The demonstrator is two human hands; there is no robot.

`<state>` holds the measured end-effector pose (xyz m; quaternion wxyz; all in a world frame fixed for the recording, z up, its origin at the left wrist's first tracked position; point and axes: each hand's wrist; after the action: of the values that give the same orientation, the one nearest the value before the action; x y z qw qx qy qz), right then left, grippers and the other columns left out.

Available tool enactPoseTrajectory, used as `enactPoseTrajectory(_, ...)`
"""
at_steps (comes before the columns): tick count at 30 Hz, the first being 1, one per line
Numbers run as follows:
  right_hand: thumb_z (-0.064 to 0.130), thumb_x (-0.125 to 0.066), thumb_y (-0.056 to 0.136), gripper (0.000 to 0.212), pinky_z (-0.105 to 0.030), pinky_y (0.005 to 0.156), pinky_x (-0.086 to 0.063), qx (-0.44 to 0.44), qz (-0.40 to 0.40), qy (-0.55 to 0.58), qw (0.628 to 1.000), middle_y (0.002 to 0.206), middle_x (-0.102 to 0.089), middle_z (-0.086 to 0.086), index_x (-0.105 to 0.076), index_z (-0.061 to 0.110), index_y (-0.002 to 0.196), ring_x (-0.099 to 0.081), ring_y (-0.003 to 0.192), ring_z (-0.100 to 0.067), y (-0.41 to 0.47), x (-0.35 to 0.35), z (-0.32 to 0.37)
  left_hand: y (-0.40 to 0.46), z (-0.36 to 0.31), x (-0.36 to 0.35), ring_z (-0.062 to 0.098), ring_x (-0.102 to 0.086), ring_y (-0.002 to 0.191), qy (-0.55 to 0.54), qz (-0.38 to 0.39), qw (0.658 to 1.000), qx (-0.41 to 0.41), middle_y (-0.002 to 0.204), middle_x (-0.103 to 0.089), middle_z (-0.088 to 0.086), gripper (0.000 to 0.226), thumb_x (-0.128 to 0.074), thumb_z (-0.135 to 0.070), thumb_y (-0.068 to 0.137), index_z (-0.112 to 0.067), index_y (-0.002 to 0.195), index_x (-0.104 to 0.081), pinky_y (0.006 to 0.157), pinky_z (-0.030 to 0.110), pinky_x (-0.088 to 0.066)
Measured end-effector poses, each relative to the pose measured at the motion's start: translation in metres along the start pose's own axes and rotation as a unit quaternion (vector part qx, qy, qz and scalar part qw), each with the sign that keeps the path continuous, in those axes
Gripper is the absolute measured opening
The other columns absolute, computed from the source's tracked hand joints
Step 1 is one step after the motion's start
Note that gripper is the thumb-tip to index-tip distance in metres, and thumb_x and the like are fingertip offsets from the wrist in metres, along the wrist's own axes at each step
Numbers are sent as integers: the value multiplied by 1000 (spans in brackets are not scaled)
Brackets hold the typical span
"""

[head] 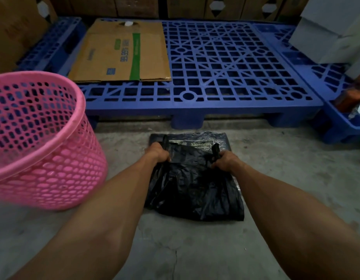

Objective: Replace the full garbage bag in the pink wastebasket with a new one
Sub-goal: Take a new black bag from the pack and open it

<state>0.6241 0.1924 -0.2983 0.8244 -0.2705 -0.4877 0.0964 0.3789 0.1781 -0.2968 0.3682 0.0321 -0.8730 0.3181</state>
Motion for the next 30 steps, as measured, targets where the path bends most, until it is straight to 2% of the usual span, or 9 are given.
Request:
enactPoseTrajectory(5, 24, -72, 86, 31, -31, 88, -51, 32, -62, -1, 998, 114, -72, -18, -74, 10, 113, -68, 107, -32, 0, -2, 12, 17, 4, -6, 29, -72, 92, 7, 30, 999, -37, 106, -74, 12, 65, -86, -29, 45, -10, 106, -70, 83, 40, -60)
enactPoseTrajectory(8, 20, -70, 84, 28, -33, 88, -52, 64, -71, -6, 995, 110, -72, -19, -74, 11, 110, -67, 106, -34, -7, 6, 30, 3, -9, 10, 32, -70, 94, 12, 24, 998, -54, 103, -73, 16, 45, -86, -16, 62, -6, 104, -73, 85, 42, -59)
enactPoseTrajectory(11, 15, -67, 86, 30, -36, 89, -53, 79, -69, -11, 994, 112, -71, -19, -72, 10, 115, -66, 107, -35, -18, 23, 52, -18, -26, 35, 34, -67, 99, 14, 5, 997, -72, 107, -71, 18, 35, -80, -11, 72, -4, 104, -71, 89, 43, -57)
enactPoseTrajectory(16, 16, -63, 89, 18, -32, 75, -46, 114, -107, -13, 988, 107, -67, -19, -69, 9, 104, -64, 100, -36, -47, 59, 81, -55, -50, 82, 34, -62, 99, 33, -32, 994, -100, 107, -65, 16, 28, -73, -15, 85, -4, 109, -65, 84, 40, -54)
enactPoseTrajectory(20, 13, -60, 94, 15, -39, 77, -53, 135, -127, -30, 982, 92, -61, -15, -66, 7, 107, -58, 84, -32, -71, 88, 98, -82, -63, 117, 34, -63, 100, 27, -57, 991, -117, 109, -66, 18, 24, -68, -12, 89, -3, 111, -65, 84, 42, -53)
enactPoseTrajectory(22, 11, -60, 95, 6, -41, 72, -52, 142, -138, -34, 980, 78, -56, -12, -64, 8, 98, -55, 74, -29, -85, 98, 105, -96, -67, 132, 33, -62, 99, 30, -69, 990, -120, 111, -65, 17, 18, -67, -13, 90, -5, 105, -64, 87, 43, -53)
enactPoseTrajectory(24, 11, -61, 95, 6, -39, 66, -50, 147, -147, -38, 977, 70, -51, -10, -61, 8, 90, -50, 63, -25, -95, 106, 112, -109, -70, 145, 32, -62, 97, 36, -82, 987, -130, 111, -64, 14, 9, -67, -13, 90, -9, 97, -62, 90, 45, -54)
enactPoseTrajectory(28, 12, -61, 94, 7, -35, 53, -43, 167, -157, -61, 971, 67, -47, -9, -60, 7, 90, -44, 54, -22, -120, 126, 137, -137, -76, 175, 34, -64, 100, 45, -115, 981, -150, 109, -67, 16, 27, -73, -14, 85, -4, 108, -65, 85, 40, -55)
enactPoseTrajectory(30, 13, -60, 96, 9, -32, 46, -37, 190, -166, -71, 965, 65, -43, -9, -57, 7, 89, -40, 52, -21, -136, 140, 158, -151, -79, 197, 34, -65, 99, 46, -139, 977, -157, 107, -69, 15, 33, -78, -17, 79, -4, 108, -68, 87, 41, -57)
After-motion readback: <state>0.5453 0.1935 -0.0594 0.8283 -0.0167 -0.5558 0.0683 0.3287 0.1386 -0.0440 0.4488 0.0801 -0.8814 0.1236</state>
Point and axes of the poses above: each hand's wrist, its own y-axis towards the middle knuckle, its own x-axis out of the back of the hand, z = x × y
